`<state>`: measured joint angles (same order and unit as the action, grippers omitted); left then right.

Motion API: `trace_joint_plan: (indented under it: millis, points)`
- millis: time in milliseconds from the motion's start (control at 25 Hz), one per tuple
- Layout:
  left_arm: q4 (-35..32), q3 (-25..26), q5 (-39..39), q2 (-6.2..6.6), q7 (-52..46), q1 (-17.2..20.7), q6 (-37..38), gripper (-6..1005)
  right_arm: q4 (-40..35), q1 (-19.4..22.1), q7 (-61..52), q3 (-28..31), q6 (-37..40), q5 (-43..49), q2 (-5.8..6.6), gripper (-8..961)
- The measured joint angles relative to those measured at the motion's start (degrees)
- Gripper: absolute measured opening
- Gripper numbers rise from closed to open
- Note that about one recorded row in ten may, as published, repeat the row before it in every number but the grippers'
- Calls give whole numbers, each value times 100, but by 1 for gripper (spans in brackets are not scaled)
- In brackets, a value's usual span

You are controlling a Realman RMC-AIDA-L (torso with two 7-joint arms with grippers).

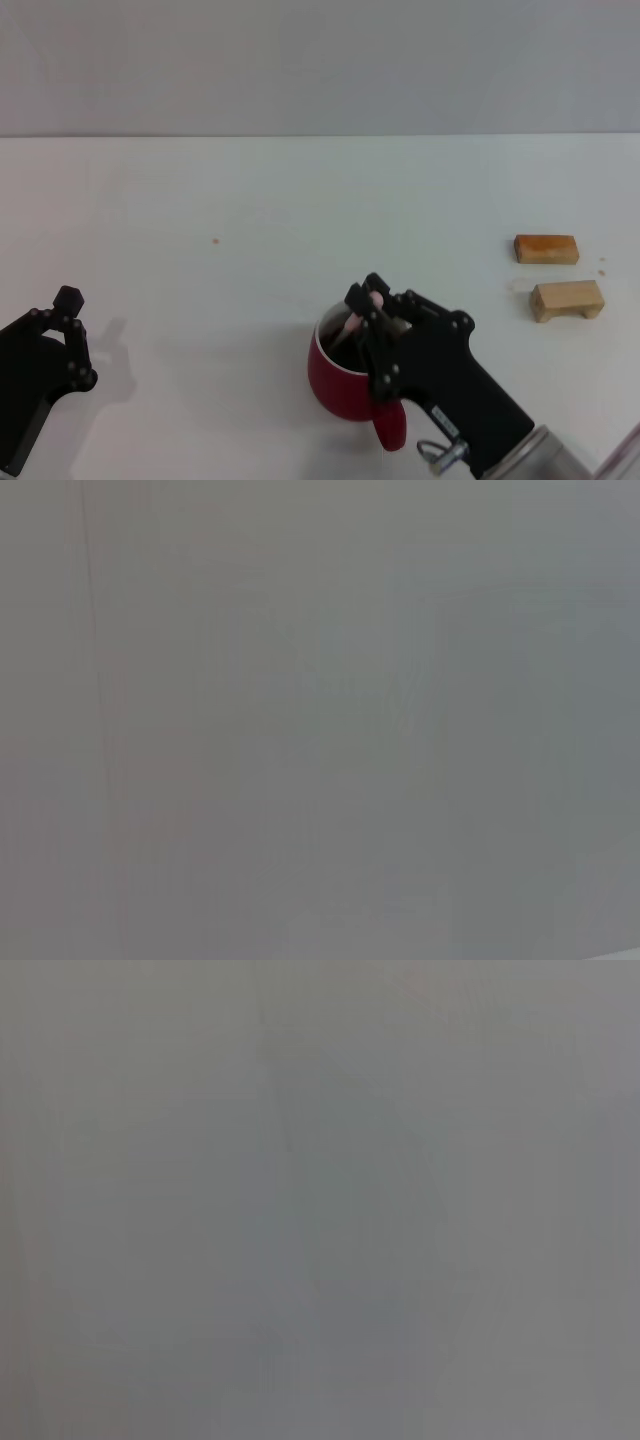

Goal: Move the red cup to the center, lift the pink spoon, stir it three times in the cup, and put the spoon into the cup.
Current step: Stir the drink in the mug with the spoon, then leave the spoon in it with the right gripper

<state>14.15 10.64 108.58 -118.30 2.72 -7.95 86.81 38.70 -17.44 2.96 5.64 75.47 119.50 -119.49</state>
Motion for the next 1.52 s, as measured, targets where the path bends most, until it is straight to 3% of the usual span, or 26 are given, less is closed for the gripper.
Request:
trace_joint_plan:
  millis: [360,960,1520]
  points:
    - [0,8,-14,-8,-9,4,2,2,-232,-36,13,290,42,-11,30,21]
    - [0,-22,-13,-19,-5,-12,-47,2,-201,728,21,162,566,25,57,20]
    - [9,-28,-5,-18,15,-21,-50,2,-44,470,6,-199,287,38,23,20]
